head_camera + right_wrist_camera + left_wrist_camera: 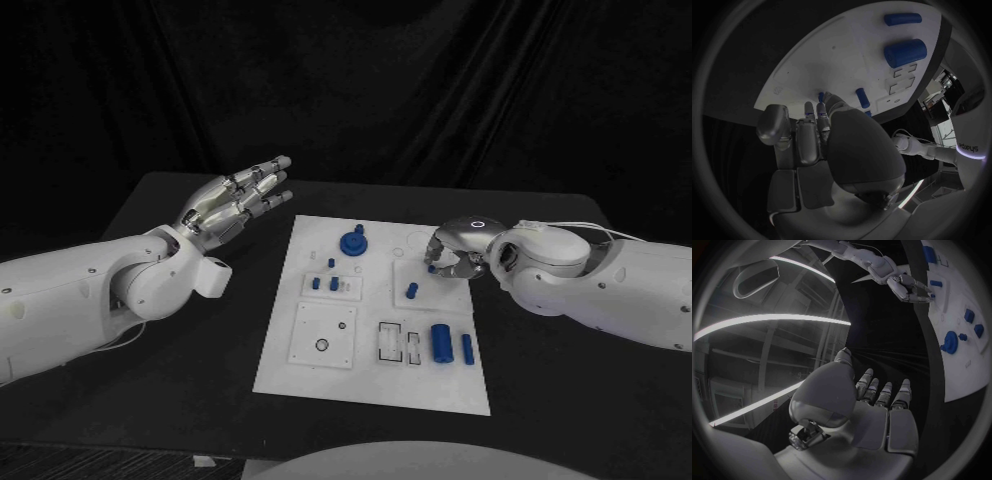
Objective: Assemble the parts on the task board
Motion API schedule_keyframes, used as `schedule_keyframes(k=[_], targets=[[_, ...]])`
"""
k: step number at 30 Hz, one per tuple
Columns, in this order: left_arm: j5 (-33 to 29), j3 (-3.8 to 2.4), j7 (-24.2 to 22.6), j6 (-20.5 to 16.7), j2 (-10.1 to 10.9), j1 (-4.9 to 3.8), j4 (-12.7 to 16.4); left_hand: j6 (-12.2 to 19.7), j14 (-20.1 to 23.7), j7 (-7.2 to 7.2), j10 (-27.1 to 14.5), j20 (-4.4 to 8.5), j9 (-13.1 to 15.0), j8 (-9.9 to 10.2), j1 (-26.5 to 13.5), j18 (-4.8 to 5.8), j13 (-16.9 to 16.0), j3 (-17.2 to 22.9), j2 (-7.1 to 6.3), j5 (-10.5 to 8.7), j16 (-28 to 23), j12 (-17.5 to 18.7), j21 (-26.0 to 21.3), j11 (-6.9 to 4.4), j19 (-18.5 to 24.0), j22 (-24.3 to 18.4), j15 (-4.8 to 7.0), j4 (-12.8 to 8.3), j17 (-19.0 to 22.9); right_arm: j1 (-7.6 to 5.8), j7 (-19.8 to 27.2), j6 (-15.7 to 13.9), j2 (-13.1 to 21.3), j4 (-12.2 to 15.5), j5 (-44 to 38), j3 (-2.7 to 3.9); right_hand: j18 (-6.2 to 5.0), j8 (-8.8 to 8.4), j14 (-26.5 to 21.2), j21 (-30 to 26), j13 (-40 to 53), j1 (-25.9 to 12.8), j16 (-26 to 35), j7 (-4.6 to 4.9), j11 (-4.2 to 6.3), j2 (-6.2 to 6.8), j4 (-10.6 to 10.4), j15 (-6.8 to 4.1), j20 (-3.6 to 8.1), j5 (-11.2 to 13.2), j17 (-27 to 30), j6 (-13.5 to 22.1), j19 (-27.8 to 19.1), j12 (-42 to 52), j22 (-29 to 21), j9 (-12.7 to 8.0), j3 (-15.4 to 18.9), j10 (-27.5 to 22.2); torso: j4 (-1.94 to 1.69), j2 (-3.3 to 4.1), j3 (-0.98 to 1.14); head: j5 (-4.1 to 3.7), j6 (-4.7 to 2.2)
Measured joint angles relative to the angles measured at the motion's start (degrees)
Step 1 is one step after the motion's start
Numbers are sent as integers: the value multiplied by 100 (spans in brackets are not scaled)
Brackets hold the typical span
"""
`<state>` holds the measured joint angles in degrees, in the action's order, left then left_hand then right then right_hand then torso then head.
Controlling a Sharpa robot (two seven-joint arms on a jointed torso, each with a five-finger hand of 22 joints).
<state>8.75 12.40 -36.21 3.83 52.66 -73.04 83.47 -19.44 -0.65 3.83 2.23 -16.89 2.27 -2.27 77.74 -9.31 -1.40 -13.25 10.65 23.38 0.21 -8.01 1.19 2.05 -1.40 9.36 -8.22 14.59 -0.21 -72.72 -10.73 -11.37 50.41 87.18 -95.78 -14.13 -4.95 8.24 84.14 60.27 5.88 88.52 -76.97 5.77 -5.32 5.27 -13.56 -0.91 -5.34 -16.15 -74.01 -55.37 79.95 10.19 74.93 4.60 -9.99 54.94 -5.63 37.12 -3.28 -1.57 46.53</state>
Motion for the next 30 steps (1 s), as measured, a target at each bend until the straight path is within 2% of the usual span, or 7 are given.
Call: schedule_keyframes(k=[2,9,19,24,30], targets=[[0,0,6,11,-4,2,-2,-105,0,27,22,0,12,-17,0,0,-2,16,0,35,0,-24,0,22,0,11,0,-16,-5,16,5,-4,-14,-25,0,0,0,29,0,-22,-14,0,0,44,8,0,22,0,0,0,12,-87,0,0,0,17,-21,48,0,-3,-5,2,10],[-2,0,35,53,-20,16,-23,-145,-40,68,22,1,13,-29,70,1,-2,33,26,116,0,-58,0,63,-42,55,-40,-95,-12,73,43,-40,-55,-64,-2,1,0,29,0,-22,-41,0,0,55,34,0,-4,0,0,0,32,-181,0,0,-1,32,-109,338,-1,-7,-13,4,41],[-3,0,82,103,-61,27,-70,-498,-81,165,40,0,57,-128,160,0,-14,56,71,232,45,-123,25,123,-124,168,-81,-197,-30,97,102,-96,-89,-80,-3,1,0,29,-21,-22,-62,30,22,98,89,31,-1,21,0,0,69,-316,0,68,-1,60,-221,699,0,-7,-14,-5,64],[-3,0,109,132,-69,32,-89,-731,-102,203,77,0,79,-205,166,1,-20,64,77,292,79,-150,55,159,-184,217,-101,-237,-42,104,118,-123,-105,-105,-4,1,0,29,-5,-115,-79,53,150,170,91,54,54,36,-20,0,203,-388,-21,68,-2,76,-307,871,0,-10,-15,-5,77],[-4,0,138,158,-70,36,-94,-832,-152,241,93,-13,86,-262,257,1,-27,77,107,379,107,-201,55,216,-240,263,-152,-335,-51,113,126,-154,-135,-141,-6,3,0,62,-5,-115,-104,231,195,169,115,19,194,36,-20,5,286,-586,-21,62,-2,112,-448,1094,0,-11,-16,1,92]])
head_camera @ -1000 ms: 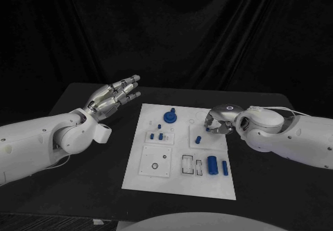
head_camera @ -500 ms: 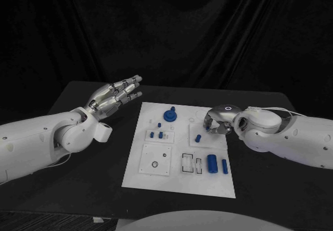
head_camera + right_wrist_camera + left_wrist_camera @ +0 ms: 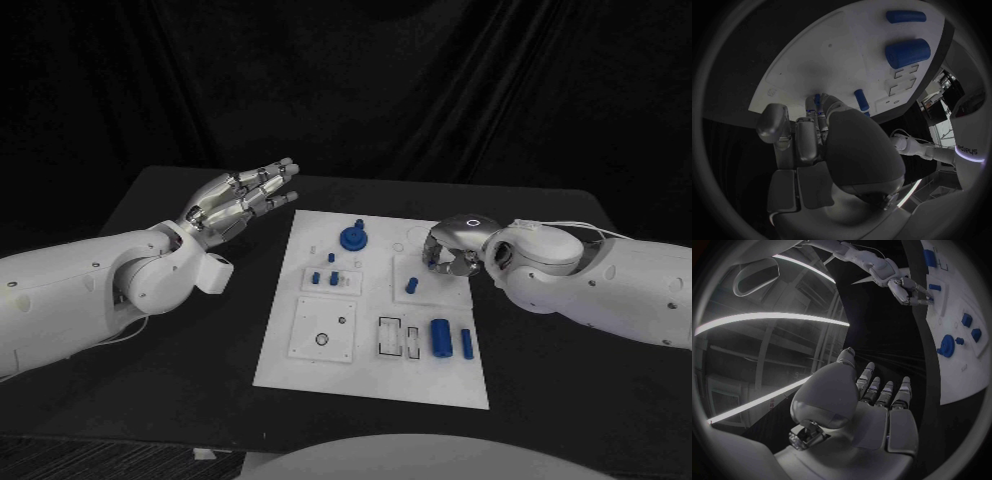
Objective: Assemble the parts on the task board
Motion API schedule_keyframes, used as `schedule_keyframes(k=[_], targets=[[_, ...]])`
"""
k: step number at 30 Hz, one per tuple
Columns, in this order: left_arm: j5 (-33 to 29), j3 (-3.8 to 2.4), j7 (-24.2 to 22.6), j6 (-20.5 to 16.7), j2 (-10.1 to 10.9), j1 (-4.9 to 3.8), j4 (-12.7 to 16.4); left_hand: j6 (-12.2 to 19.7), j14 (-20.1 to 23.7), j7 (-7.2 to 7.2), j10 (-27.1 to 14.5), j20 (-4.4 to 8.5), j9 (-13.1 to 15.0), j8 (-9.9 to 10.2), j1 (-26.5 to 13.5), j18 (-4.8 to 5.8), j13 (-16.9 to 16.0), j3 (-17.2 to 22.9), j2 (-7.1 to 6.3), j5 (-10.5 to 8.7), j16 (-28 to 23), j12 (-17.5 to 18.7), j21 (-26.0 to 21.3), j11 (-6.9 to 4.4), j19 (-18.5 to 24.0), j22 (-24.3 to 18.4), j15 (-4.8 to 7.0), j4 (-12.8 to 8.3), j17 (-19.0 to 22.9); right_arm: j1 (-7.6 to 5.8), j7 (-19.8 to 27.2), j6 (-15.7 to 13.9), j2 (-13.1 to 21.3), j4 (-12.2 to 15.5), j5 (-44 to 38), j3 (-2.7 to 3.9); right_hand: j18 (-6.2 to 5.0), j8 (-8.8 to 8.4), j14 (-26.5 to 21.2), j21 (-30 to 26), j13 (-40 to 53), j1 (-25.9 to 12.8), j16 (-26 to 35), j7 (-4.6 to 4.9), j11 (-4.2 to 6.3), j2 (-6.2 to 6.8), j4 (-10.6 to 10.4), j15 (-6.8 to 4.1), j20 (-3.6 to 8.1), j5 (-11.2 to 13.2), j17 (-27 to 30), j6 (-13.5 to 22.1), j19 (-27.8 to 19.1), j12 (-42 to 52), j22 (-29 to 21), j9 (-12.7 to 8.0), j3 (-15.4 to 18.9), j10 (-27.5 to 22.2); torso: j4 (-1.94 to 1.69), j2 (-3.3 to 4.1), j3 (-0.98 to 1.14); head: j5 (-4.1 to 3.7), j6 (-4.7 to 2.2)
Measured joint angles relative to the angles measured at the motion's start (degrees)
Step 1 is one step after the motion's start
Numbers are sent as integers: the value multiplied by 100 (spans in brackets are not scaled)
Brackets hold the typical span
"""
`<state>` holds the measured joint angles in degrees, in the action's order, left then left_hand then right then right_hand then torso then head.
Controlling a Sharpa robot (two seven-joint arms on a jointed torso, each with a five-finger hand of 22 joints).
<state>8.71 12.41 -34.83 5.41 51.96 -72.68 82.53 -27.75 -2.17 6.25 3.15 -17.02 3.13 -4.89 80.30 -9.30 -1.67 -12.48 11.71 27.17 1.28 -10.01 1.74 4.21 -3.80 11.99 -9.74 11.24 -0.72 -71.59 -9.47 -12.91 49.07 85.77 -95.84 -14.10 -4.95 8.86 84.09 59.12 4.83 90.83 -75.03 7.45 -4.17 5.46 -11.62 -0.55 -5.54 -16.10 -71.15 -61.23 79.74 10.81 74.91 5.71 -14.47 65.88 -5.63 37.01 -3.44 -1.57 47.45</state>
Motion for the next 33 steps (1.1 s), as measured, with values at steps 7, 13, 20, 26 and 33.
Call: schedule_keyframes(k=[7,13,20,26,33], targets=[[0,0,35,25,3,3,-8,-20,-21,20,20,3,0,-27,44,0,-3,19,0,162,27,-36,26,20,-58,40,-21,-75,-11,9,17,-59,-5,-3,-1,-1,0,7,0,0,-48,118,50,22,18,11,128,0,0,26,84,-71,0,-41,0,41,-127,117,1,-1,-3,4,4],[-1,0,61,40,11,5,-10,-25,-42,25,20,7,0,-53,44,0,-6,19,0,166,27,-36,26,20,-63,45,-42,-75,-17,9,53,-179,75,77,-1,-3,0,8,0,0,-48,140,77,44,-3,-11,136,0,0,46,110,-92,0,-56,-1,34,-135,138,1,-3,-3,16,-12],[-2,0,85,52,10,6,-33,-43,-42,43,36,23,-1,-53,44,-1,-5,34,0,166,27,-36,25,36,-78,27,-42,-90,-17,-131,97,-384,244,343,0,-8,0,13,0,0,-49,140,97,33,10,-11,136,0,0,69,122,-122,0,-57,-1,36,-135,151,1,-4,-4,20,-18],[-2,0,94,56,-3,7,-46,-41,-42,42,16,24,-1,-75,44,95,-5,34,0,166,27,-58,25,56,-78,-46,-42,-90,-16,-379,108,-526,390,666,0,-2,0,13,0,0,-52,139,97,33,29,-11,135,0,0,90,133,-122,0,-76,2,36,-134,171,4,-8,-6,9,-19],[-2,0,103,58,-18,9,-68,-41,-63,42,16,24,-1,-75,44,94,-4,34,0,166,27,-58,25,56,-78,-52,-20,-90,-16,-593,102,-577,493,1087,0,0,0,13,0,0,-53,139,121,13,29,-10,135,0,0,114,164,-141,0,-78,4,34,-134,171,7,-10,-9,1,-3]])
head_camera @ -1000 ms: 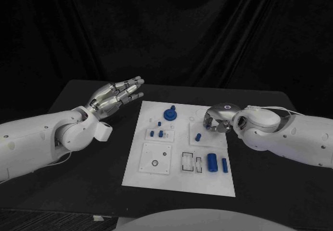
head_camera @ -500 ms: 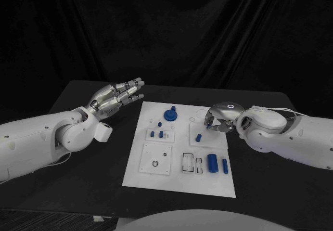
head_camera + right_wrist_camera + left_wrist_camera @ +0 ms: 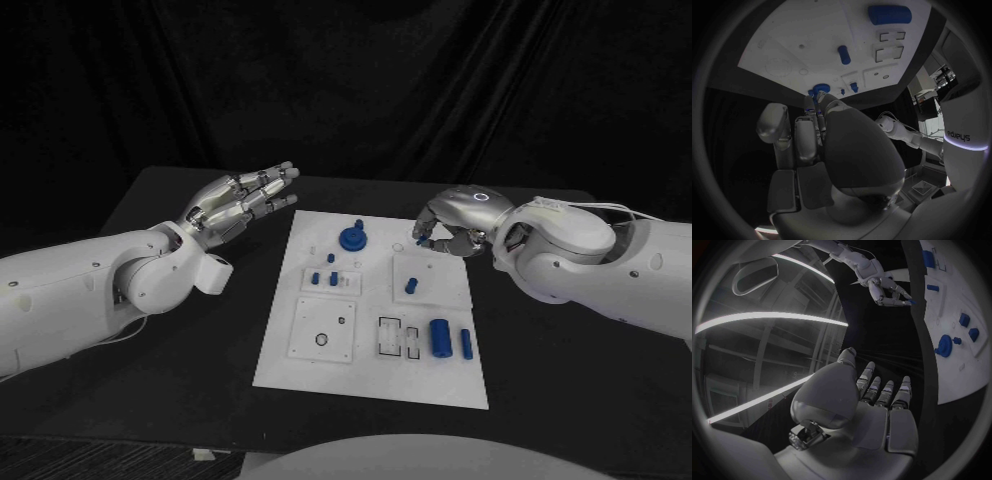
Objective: Assemble the parts on the task board
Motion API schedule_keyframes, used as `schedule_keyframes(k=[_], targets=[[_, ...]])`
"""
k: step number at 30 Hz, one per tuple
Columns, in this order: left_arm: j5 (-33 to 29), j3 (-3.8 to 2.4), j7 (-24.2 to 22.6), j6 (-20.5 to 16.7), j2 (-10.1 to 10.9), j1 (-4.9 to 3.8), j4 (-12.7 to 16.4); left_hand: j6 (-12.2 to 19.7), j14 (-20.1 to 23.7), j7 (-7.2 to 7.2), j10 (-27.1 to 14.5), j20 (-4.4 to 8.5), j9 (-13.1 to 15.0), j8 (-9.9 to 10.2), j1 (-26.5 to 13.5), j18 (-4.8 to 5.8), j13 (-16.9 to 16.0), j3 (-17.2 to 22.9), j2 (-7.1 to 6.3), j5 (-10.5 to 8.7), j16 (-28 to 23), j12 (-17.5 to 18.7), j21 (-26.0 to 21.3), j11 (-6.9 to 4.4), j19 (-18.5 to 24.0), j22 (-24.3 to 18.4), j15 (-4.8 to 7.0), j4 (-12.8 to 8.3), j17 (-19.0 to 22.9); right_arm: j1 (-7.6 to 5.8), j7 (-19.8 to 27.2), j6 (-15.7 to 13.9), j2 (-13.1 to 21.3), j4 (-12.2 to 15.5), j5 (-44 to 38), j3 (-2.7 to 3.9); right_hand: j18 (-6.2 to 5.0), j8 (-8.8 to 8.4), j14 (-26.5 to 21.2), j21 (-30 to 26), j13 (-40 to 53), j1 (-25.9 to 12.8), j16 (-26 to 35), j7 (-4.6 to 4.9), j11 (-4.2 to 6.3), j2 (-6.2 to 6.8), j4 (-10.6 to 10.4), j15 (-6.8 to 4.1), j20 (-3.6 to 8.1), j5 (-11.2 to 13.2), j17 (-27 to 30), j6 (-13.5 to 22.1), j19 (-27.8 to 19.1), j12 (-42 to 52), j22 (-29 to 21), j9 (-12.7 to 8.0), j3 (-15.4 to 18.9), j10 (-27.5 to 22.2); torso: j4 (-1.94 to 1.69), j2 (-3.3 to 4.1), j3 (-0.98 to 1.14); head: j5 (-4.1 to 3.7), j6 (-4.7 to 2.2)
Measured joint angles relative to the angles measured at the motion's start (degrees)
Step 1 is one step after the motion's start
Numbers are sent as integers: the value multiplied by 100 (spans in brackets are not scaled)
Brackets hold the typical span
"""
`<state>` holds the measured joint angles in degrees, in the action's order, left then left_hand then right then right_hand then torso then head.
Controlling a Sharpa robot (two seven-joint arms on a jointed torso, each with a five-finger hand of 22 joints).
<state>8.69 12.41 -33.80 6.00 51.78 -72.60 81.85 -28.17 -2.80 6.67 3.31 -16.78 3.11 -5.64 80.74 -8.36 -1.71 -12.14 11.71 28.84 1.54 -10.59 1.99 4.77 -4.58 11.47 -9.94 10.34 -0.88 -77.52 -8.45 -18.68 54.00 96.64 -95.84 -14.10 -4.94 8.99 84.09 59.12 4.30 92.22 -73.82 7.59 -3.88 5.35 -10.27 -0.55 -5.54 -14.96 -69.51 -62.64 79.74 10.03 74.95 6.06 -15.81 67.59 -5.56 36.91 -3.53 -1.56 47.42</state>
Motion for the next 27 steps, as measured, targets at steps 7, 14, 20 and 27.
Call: schedule_keyframes(k=[7,14,20,27], targets=[[0,0,13,8,-46,1,-15,0,0,0,0,0,0,0,0,0,0,0,0,0,0,0,0,0,0,0,0,0,0,-34,3,93,-206,342,0,0,0,-62,0,50,-17,0,0,1,-21,0,0,0,0,37,-44,1,0,-44,-1,-14,0,20,-2,-3,-1,-18,30],[0,0,24,19,-73,6,-28,-20,0,20,0,0,-1,0,-23,-1,1,0,23,0,0,0,0,-1,0,0,0,0,1,178,39,333,-657,306,0,-1,0,-84,0,50,-25,-1,0,21,-21,1,18,0,0,37,-63,21,0,-67,-1,-23,-17,20,-9,-4,-2,8,67],[0,0,35,29,-86,11,-39,-20,0,20,0,0,-1,0,-23,-1,1,0,23,0,0,0,-1,-1,0,1,0,0,1,382,95,514,-1042,128,0,-3,0,-112,0,50,-33,-1,-28,41,-22,1,40,0,0,38,-63,41,0,-75,-1,-32,-40,19,-18,6,4,38,102],[0,1,46,43,-125,12,-56,-20,1,20,17,0,-1,0,0,-2,1,0,46,0,0,0,-1,16,0,-5,0,1,1,538,152,649,-1333,-41,-1,-3,0,-112,0,50,-33,-1,-28,41,-22,1,40,0,0,31,-63,41,0,-75,-2,-38,-40,18,-21,5,9,50,147]])
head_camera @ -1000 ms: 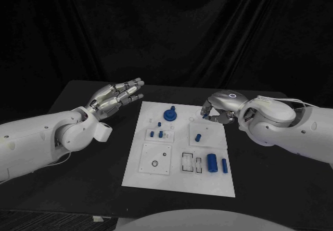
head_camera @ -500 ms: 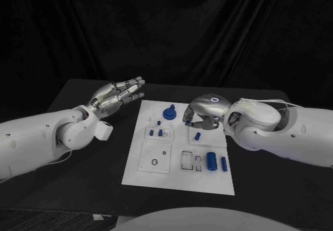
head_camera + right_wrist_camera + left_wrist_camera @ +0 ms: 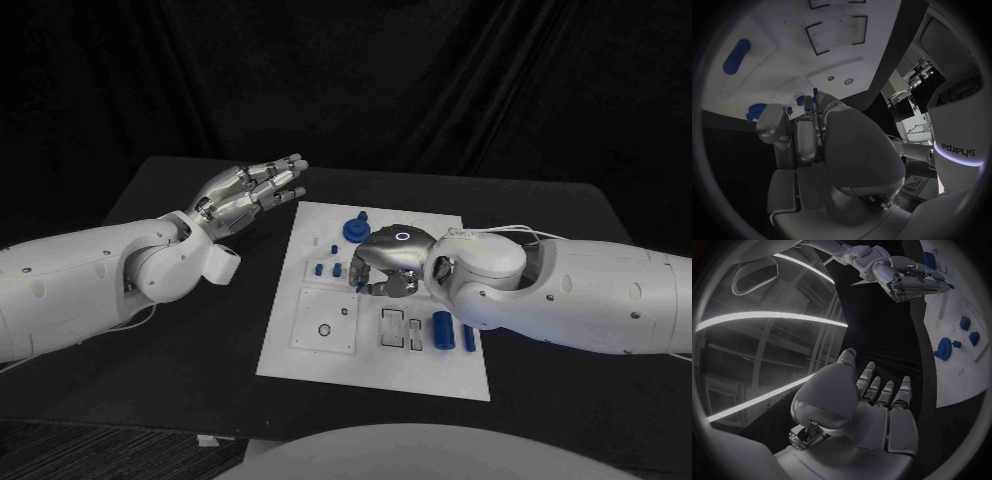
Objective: Assemble the parts on the task board
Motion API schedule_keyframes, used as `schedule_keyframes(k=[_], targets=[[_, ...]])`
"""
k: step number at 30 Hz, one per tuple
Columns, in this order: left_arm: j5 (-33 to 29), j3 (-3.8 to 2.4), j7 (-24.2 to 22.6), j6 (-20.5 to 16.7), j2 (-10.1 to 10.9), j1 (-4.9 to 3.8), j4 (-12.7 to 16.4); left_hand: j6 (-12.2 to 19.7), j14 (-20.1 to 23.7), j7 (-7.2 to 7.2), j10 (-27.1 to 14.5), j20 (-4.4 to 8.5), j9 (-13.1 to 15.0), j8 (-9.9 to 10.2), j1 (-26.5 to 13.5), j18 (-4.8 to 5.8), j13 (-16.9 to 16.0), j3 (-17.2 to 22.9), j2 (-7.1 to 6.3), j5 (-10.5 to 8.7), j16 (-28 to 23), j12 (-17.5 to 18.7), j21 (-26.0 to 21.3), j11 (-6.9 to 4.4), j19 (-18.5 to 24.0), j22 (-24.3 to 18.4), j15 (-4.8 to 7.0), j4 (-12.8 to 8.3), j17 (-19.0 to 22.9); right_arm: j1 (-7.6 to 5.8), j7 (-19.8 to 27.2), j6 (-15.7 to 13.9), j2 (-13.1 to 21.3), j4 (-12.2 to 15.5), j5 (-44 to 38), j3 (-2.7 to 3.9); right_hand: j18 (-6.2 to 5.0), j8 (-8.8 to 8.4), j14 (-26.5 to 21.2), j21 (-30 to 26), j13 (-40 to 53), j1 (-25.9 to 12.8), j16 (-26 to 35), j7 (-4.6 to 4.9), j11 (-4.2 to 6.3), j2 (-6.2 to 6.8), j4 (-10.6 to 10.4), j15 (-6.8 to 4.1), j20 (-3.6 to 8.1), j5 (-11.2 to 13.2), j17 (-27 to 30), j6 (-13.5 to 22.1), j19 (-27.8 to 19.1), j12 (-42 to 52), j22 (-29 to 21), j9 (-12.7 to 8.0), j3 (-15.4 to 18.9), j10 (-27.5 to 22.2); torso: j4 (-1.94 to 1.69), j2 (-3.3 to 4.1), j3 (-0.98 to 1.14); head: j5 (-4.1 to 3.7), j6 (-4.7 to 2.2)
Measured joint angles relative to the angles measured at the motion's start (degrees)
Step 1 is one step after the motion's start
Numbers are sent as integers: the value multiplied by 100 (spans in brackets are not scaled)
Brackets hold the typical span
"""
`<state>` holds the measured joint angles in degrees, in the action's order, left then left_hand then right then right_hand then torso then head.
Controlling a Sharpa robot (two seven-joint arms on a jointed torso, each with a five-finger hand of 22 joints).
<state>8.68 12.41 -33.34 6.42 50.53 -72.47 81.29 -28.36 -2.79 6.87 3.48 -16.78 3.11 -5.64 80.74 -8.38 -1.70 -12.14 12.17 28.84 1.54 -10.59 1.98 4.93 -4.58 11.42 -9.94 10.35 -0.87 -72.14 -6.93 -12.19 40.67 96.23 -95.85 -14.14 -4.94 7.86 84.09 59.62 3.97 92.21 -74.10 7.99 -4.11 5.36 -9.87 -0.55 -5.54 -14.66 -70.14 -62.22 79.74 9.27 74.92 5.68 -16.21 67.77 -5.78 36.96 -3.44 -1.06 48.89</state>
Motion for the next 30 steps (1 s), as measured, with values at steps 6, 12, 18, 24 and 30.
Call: schedule_keyframes(k=[6,12,18,24,30], targets=[[0,0,13,15,-29,1,-12,0,21,0,0,0,5,0,0,0,0,0,0,0,0,0,0,0,0,-8,21,0,0,58,33,62,-134,-92,-1,1,0,0,0,0,-4,15,0,-21,0,16,16,0,0,-20,0,21,0,-23,0,-1,-16,0,4,5,3,0,26],[-1,0,24,30,-40,3,-24,0,21,0,0,0,5,-23,0,0,-5,0,0,0,0,0,0,0,0,-8,21,0,0,88,50,96,-204,-125,-1,2,0,-22,0,0,-7,30,0,-22,-1,30,16,0,0,-21,1,21,0,-24,-1,-1,-16,-1,12,10,-1,-4,51],[-1,0,37,46,-51,4,-30,0,22,0,0,0,5,-23,19,-1,-5,0,19,0,0,0,-1,0,0,-7,21,0,1,120,58,116,-257,-138,-2,2,0,-22,0,0,-7,29,0,-22,-1,30,16,0,0,-21,1,21,0,-24,-1,-9,-16,-1,15,9,-4,3,83],[-1,0,50,64,-60,5,-36,-21,21,21,0,0,5,-23,23,-1,-5,0,23,0,22,0,-1,0,0,-7,21,0,1,146,66,130,-290,-140,-2,2,1,-22,0,0,-2,29,0,-1,-20,29,16,0,0,-20,4,42,0,-24,-1,-10,-16,19,16,3,-4,18,109],[-1,0,60,83,-69,6,-52,-21,22,21,0,0,5,-22,0,-1,-4,0,46,0,22,0,-1,0,0,-7,21,0,1,182,73,146,-300,-138,-3,2,0,-22,0,-23,0,29,0,-1,-20,29,16,0,0,-20,9,42,0,-23,-1,-10,-16,19,15,2,-6,10,112]])
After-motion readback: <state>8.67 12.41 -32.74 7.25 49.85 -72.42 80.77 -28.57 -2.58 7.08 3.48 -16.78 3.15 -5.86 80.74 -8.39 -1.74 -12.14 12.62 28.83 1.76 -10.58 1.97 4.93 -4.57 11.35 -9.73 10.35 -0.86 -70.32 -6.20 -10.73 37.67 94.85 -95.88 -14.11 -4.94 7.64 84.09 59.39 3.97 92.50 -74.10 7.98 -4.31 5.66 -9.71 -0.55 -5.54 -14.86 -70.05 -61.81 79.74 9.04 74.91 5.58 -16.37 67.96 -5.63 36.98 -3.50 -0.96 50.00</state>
